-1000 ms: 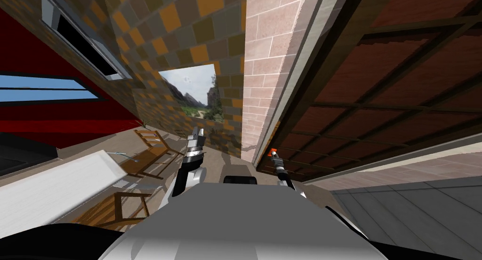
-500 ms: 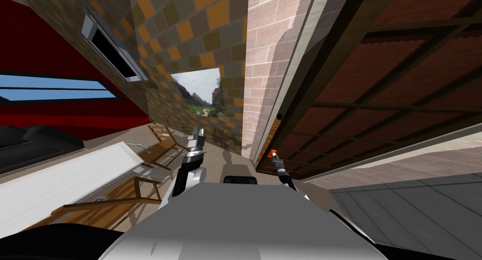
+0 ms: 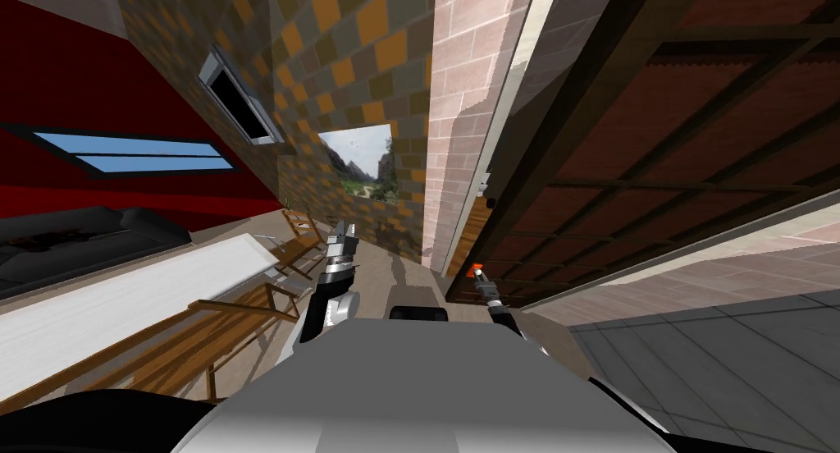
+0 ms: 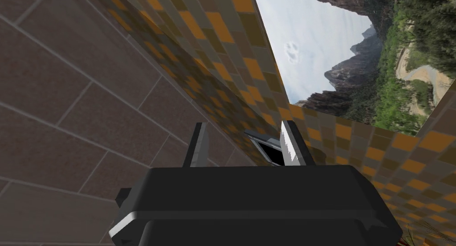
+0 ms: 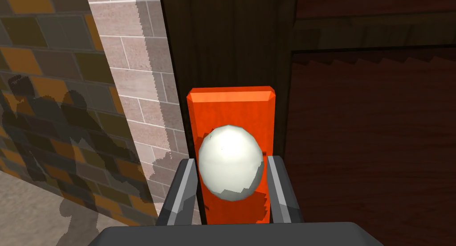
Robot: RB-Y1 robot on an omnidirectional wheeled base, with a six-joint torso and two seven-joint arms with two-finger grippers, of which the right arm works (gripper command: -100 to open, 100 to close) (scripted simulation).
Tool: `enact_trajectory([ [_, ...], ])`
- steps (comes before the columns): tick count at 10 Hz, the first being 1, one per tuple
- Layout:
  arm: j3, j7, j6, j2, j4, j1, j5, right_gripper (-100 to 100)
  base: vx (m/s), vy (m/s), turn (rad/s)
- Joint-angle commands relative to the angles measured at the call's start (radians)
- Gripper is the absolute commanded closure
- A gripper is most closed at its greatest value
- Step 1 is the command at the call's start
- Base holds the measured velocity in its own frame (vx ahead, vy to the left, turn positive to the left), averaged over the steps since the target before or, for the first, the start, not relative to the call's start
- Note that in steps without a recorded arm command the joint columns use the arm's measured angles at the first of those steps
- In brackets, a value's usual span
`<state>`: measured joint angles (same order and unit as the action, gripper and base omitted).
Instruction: Pull the door open
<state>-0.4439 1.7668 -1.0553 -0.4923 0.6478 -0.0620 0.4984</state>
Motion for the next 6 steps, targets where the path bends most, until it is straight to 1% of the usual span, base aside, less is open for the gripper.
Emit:
enact_trajectory([
  [1,-0.013,0.021,-0.029,-0.009,-0.018,-0.001,-0.009,100,-0.198,-0.044,0.066],
  [2,-0.009,0.010,-0.012,-0.005,-0.004,-0.003,-0.006,100,-0.083,-0.005,0.009],
  [3,-0.023,0.025,-0.034,-0.012,-0.015,-0.011,-0.013,100,-0.128,-0.028,0.127],
  [6,-0.045,0.051,-0.080,-0.030,-0.033,-0.023,-0.025,100,-0.219,-0.077,0.152],
])
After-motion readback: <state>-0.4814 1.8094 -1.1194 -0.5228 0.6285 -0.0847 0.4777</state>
